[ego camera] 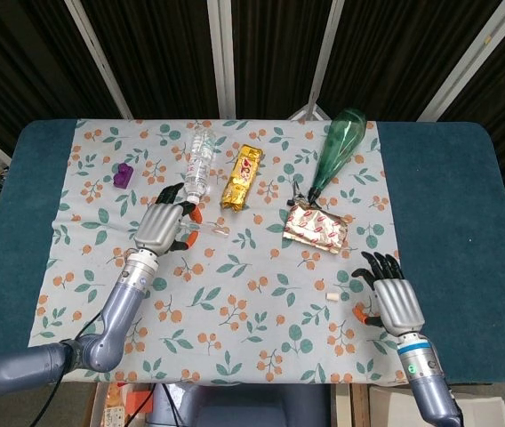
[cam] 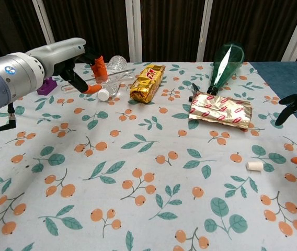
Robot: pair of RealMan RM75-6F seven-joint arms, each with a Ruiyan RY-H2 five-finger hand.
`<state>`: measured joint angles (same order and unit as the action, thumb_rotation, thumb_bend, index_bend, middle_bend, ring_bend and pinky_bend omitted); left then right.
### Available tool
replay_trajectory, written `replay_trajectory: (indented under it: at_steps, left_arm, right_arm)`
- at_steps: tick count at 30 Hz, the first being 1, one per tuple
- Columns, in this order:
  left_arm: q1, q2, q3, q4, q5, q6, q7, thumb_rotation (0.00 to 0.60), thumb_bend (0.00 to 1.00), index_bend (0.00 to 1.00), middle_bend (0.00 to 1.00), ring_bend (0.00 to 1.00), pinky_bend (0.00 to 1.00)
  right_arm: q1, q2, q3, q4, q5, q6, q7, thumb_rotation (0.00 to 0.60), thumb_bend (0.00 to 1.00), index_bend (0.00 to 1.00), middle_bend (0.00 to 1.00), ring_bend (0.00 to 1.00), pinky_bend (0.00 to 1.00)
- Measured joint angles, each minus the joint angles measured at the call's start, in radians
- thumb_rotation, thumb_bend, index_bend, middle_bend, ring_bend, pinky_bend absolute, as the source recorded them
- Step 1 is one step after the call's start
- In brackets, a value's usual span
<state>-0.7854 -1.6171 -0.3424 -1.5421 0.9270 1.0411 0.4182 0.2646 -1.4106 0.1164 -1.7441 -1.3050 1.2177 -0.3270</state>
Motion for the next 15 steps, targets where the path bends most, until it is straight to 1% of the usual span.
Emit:
replay_trajectory:
  at_steps: [5,15]
  left_arm:
    - [-0.006,0.013,0.002,-0.011,-0.002,0.002,0.000,0.600,0.59,0.58,0.43,0.04,0.00]
    - [-0.021,0.027,0.001,-0.010,-0.014,0.012,0.000,0.600,0.59,0.58,0.43,0.04,0.00]
  right_arm:
    - [0.021,-0.060,0.001,0.044,0.054,-0.024,-0.039,0.600,0.25,0.36,0.12,0.05,0.00]
    - [0.039,-0.130,-0.001,0.094,0.082,-0.026,-0.055,0.600,0.25,0.43,0.15,0.07,0.00]
